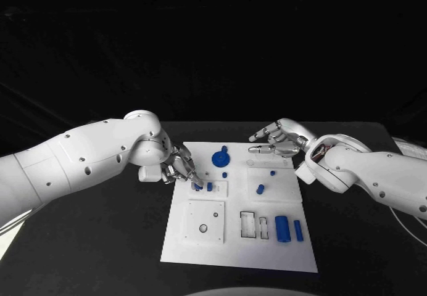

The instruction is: Assemble the parts on the task board

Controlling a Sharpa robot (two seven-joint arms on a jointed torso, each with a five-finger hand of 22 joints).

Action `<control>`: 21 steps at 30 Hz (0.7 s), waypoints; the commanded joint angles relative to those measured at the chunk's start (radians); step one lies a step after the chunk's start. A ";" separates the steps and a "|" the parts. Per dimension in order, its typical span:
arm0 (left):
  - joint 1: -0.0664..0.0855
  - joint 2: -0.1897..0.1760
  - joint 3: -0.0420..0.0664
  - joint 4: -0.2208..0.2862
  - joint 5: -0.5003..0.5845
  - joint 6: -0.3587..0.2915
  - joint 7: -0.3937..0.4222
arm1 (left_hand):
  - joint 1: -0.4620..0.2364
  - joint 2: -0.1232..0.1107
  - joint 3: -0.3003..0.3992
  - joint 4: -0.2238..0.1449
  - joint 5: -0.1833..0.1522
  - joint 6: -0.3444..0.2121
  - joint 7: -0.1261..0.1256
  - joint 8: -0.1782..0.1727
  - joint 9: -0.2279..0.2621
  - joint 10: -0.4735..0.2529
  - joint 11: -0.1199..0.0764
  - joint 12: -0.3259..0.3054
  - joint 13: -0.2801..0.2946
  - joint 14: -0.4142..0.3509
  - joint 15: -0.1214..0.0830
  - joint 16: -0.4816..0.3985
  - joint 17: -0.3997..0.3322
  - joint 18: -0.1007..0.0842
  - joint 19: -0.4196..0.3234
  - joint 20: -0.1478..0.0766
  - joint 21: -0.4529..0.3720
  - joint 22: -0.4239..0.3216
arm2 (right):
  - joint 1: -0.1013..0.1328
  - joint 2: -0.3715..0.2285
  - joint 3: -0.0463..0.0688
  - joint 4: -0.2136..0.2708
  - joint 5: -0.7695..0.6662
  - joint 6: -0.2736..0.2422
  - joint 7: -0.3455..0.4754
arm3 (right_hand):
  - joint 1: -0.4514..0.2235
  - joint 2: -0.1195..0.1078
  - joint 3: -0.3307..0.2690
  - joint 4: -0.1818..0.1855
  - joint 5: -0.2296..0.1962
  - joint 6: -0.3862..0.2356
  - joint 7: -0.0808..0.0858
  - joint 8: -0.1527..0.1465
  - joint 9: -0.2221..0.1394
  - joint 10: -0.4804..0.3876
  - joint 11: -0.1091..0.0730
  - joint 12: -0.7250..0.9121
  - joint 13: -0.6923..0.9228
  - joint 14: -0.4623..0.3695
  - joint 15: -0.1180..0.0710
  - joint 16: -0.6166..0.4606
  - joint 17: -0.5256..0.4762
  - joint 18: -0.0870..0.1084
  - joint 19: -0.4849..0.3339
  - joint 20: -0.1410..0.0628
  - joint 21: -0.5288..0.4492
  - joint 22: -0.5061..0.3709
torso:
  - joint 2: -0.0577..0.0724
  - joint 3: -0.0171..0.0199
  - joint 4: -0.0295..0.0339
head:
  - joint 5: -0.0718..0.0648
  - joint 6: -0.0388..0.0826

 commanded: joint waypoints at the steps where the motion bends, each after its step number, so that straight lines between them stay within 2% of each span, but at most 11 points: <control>1: 0.002 0.027 -0.002 -0.025 -0.152 0.061 -0.062 | -0.001 0.009 0.145 -0.156 0.015 -0.004 0.005 -0.004 0.002 0.004 0.007 0.001 0.004 0.105 0.005 0.003 0.263 -0.016 0.037 0.007 0.001 0.077 | -0.001 0.004 0.000 -0.001 0.000 -0.009 0.018 | -0.001 0.008 -0.005 0.001 0.005 -0.001 -0.005 0.003 0.002 -0.009 0.000 -0.004 0.071 0.067 0.004 -0.006 0.104 0.007 -0.003 0.000 -0.005 -0.002 | 0.002 -0.0011 -0.0009 | 0.002 0.000; 5: 0.002 0.058 -0.007 -0.043 -0.264 0.023 -0.036 | -0.012 0.003 0.154 -0.175 0.044 0.000 0.005 -0.003 0.004 0.007 0.007 0.003 0.005 0.105 0.006 0.003 0.263 -0.018 0.040 0.008 0.012 0.085 | -0.001 0.007 0.000 -0.001 0.002 -0.024 0.026 | -0.001 0.008 -0.005 0.001 0.005 -0.001 -0.005 0.003 0.002 -0.009 0.000 -0.004 0.070 0.067 0.004 -0.006 0.103 0.007 -0.003 0.000 -0.005 -0.002 | 0.003 -0.0013 -0.0020 | 0.003 -0.001; 9: 0.001 0.078 -0.010 -0.050 -0.331 0.005 -0.014 | -0.020 -0.002 0.162 -0.188 0.060 0.003 0.005 -0.001 0.007 0.013 0.007 0.009 0.013 0.105 0.005 0.003 0.263 -0.021 0.043 0.009 0.023 0.094 | -0.001 0.009 0.000 -0.001 0.003 -0.034 0.031 | 0.000 0.009 -0.005 0.001 0.007 -0.001 -0.005 0.003 0.002 -0.010 0.000 -0.006 0.069 0.067 0.004 -0.007 0.103 0.007 -0.004 0.000 -0.006 -0.003 | 0.003 -0.0010 -0.0011 | 0.002 -0.004; 12: 0.001 0.091 -0.014 -0.056 -0.358 0.009 -0.004 | -0.024 -0.005 0.164 -0.193 0.068 0.005 0.005 -0.001 0.008 0.016 0.007 0.012 0.017 0.105 0.005 0.003 0.263 -0.022 0.045 0.009 0.028 0.097 | -0.001 0.010 0.000 -0.001 0.004 -0.037 0.032 | 0.001 0.010 -0.005 0.000 0.012 -0.001 -0.005 0.003 0.002 -0.011 0.000 -0.008 0.068 0.066 0.004 -0.008 0.101 0.007 -0.003 0.000 -0.006 -0.003 | 0.002 -0.0011 0.0004 | 0.001 -0.005; 21: -0.003 0.119 -0.021 -0.074 -0.382 0.050 0.009 | -0.031 -0.010 0.167 -0.203 0.079 0.009 0.004 -0.001 0.009 0.021 0.006 0.017 0.023 0.105 0.006 0.003 0.263 -0.024 0.047 0.009 0.037 0.104 | -0.001 0.013 0.000 0.000 0.004 -0.038 0.034 | 0.002 0.010 -0.005 0.000 0.016 -0.002 -0.005 0.003 0.002 -0.011 0.000 -0.007 0.068 0.067 0.004 -0.007 0.102 0.007 -0.004 0.000 -0.007 -0.004 | 0.002 -0.0008 -0.0007 | 0.003 -0.011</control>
